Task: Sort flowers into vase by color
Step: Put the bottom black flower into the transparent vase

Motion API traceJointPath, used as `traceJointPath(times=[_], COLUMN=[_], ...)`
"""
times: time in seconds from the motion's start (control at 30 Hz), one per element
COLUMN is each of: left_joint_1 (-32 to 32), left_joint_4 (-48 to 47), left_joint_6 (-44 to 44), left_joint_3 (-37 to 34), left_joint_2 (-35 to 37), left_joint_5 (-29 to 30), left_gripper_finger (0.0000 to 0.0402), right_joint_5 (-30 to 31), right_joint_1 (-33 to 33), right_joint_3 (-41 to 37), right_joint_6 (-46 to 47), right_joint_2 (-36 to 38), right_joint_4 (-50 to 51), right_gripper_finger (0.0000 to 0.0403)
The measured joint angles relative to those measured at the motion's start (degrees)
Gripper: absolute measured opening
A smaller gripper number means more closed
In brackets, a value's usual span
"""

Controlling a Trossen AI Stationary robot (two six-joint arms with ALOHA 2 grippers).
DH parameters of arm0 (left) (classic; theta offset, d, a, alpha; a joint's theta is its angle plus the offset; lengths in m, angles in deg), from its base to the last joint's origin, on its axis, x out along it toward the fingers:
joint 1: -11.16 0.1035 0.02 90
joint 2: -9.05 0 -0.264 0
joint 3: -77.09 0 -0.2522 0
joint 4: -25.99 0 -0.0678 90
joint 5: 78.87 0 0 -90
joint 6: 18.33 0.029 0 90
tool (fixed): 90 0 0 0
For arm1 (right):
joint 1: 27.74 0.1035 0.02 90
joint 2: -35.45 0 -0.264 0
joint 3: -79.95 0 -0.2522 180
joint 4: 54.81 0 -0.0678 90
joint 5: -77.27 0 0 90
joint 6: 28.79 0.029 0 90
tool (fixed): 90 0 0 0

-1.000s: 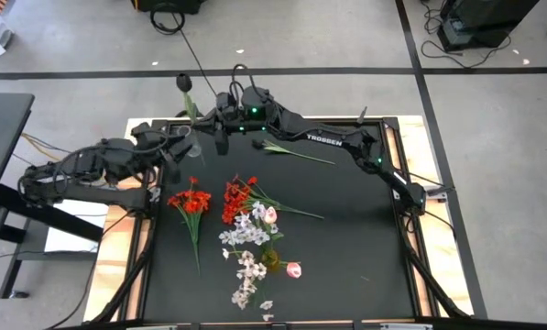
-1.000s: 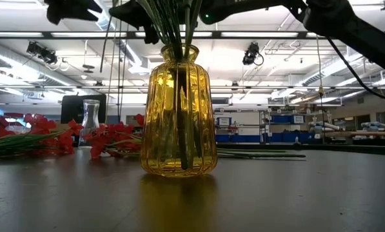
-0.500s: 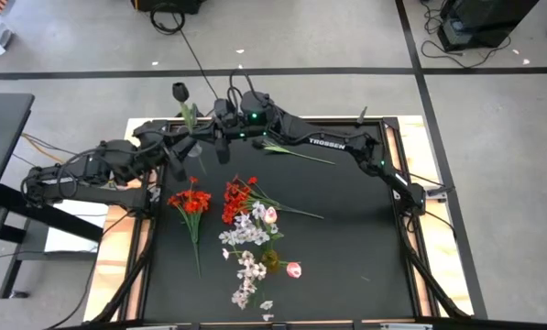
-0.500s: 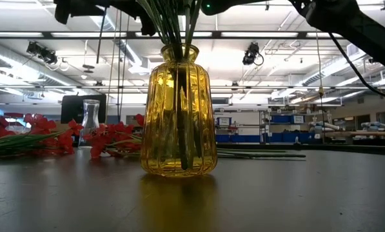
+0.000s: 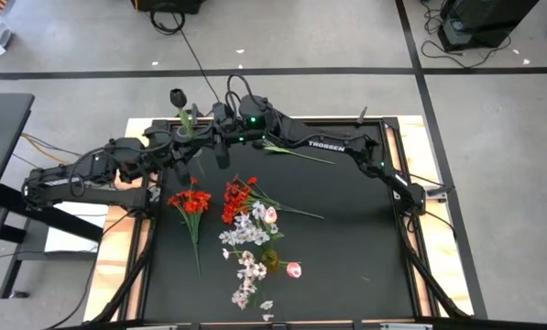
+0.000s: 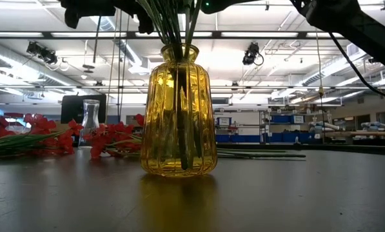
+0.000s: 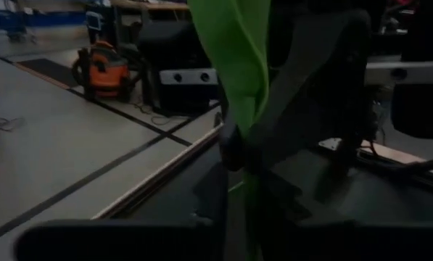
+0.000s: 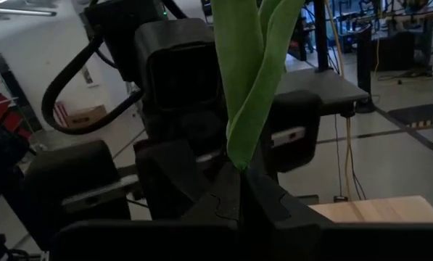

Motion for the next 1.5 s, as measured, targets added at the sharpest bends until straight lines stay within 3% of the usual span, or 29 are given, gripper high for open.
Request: traceJointPath(times=[0.13, 0.3, 0.6, 0.73, 0.87, 1.03, 1.33, 1.5], left_joint_1=[-0.01, 0.13, 6.64, 12.03, 18.22, 25.08, 31.32, 33.76], left_joint_4=[0.05, 0.15, -0.31, 0.12, 7.32, 19.62, 36.92, 37.53], left_joint_6=[-0.01, 0.21, 5.98, 10.38, 12.87, 10.72, 13.54, 16.91], left_joint_3=[-0.01, -0.02, -0.02, -0.02, -2.01, -11.55, -20.66, -20.74], left_joint_2=[-0.12, 0.84, 2.56, 2.7, 2.74, 2.97, 2.79, 2.12], left_joint_5=[-0.3, 0.48, 9.78, 14.91, 15.22, 10.43, 7.6, 7.58], left_gripper_finger=[0.001, 0.0004, 0.0002, 0.0002, 0.0001, 0.0001, 0.0002, 0.0002], right_joint_5=[0.33, 0.44, 0.99, 3.45, 5.39, 6.5, 6.68, 6.67], right_joint_1=[0.02, 0.02, -0.39, -0.39, -0.44, -0.44, -0.44, -0.44], right_joint_3=[0.0, 0.0, -0.02, -0.02, 0.04, 0.02, 0.0, 0.0], right_joint_6=[-0.17, -0.02, -0.43, -2.42, -5.52, -7.7, -10.66, -11.17], right_joint_2=[0.22, 0.89, 3.36, 6.11, 9.04, 11.06, 12.35, 12.35], right_joint_4=[0.34, 0.87, 5.81, 9.49, 13.51, 15.38, 22.26, 23.95], right_gripper_finger=[0.0011, 0.0021, 0.0149, 0.0179, 0.0181, 0.0176, 0.0175, 0.0174])
